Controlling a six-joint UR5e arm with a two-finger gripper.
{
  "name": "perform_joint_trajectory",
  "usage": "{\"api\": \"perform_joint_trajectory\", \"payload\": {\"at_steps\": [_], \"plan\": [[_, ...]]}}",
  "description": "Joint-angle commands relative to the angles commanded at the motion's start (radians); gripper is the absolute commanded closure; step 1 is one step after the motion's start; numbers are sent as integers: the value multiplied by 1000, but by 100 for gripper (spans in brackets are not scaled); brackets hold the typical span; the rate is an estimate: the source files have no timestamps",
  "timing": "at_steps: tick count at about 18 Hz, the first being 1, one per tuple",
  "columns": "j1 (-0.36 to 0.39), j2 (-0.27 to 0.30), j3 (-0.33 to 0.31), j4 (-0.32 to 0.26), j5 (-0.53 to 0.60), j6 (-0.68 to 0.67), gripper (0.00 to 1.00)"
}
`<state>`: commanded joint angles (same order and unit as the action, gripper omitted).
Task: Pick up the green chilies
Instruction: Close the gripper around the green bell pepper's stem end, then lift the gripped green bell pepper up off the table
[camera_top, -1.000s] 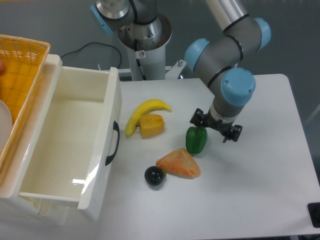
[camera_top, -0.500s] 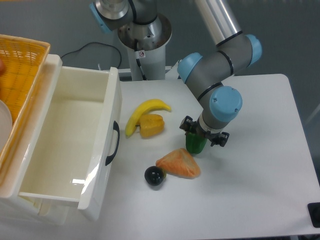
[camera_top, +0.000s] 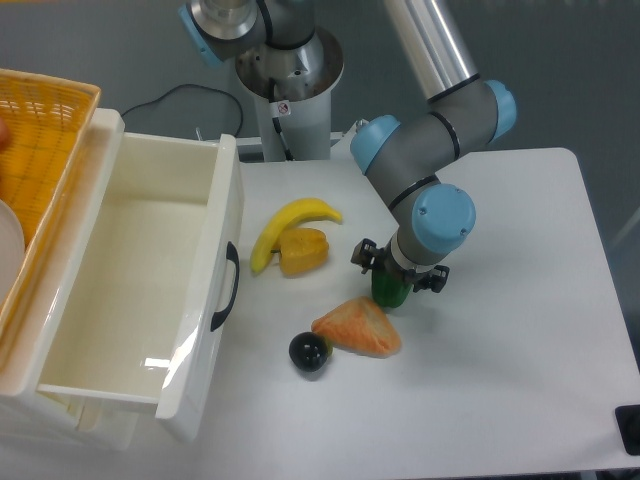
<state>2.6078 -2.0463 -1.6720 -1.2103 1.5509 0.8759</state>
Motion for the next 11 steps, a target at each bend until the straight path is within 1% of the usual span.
{"api": "perform_joint_trajectory", "payload": {"at_steps": [1,2,4,5,7,8,9,11], "plan": [[-2,0,0,0,0,0,18],[-2,0,0,0,0,0,31],[0,2,0,0,-2,0,49],[0,2,2,2,-2,0,60],[0,3,2,0,-3,-2,77],[0,5,2,0,-3,-2,83],[2,5,6,-2,-5,-3,87],[5,5,8,3,-6,-2,88]]}}
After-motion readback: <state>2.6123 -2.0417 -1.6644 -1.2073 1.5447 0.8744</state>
